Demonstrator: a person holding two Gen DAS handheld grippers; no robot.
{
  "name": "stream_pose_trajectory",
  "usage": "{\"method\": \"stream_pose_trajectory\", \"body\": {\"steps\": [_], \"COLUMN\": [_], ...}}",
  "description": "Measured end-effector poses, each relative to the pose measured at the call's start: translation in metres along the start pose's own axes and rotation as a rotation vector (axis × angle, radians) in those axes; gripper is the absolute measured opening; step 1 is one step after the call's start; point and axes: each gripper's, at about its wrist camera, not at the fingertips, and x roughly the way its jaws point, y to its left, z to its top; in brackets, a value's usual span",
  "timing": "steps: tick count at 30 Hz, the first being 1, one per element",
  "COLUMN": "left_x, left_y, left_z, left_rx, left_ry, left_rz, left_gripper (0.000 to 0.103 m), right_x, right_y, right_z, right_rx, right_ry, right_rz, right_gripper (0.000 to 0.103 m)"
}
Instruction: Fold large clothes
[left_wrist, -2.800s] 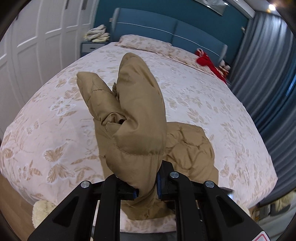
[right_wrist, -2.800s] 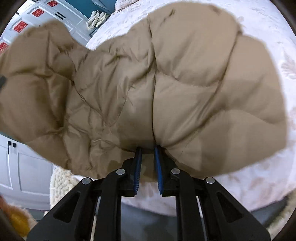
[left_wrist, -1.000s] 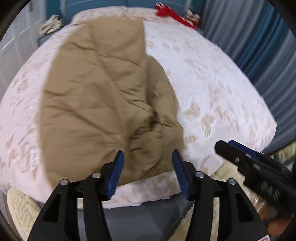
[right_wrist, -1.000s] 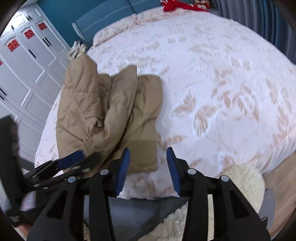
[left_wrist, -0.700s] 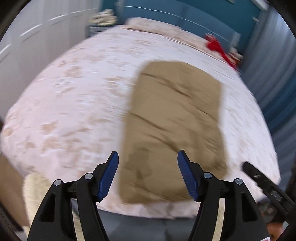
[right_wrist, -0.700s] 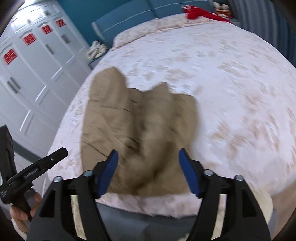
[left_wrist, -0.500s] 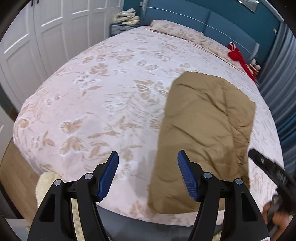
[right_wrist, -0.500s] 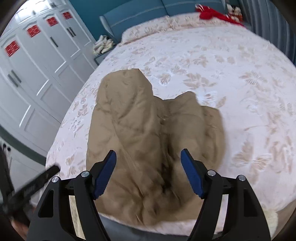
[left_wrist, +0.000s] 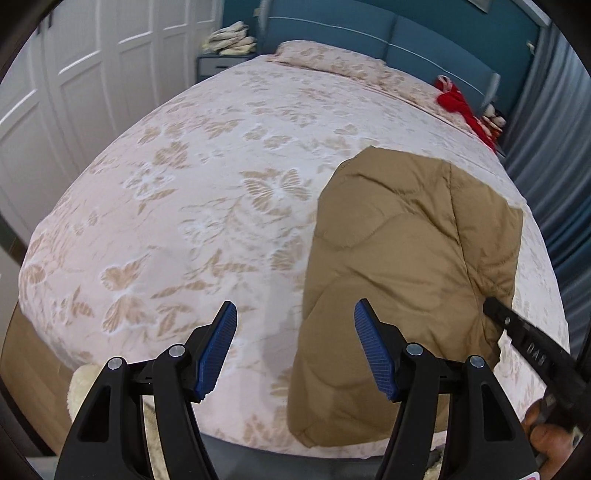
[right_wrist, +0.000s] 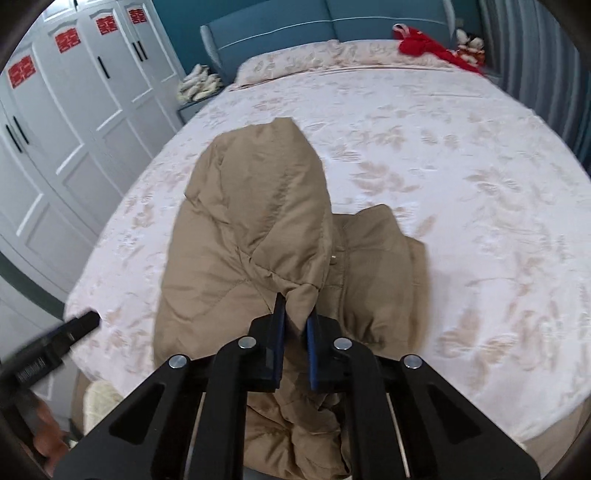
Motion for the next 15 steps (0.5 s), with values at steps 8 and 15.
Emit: {"method": "stream_pose_trajectory", "body": {"steps": [8, 15], "left_x": [0.031, 0.070], "left_y": [-0.059, -0.085], "left_z": [0.001, -0.008], "left_rx": [0.124, 0.168], "left_ry": [0.033, 0.088], "left_rz": [0.003, 0.045], "left_gripper": [0.064, 0.064], "right_x": [0.016, 0.039], "right_y": [-0.058, -0.059], "right_z": [-0.024, -0.031], "right_rx": [0.104, 0.074], "right_ry": [0.059, 0.083], "right_rz": [-0.077, -0.148], "right_gripper": [0.009, 0.011]}}
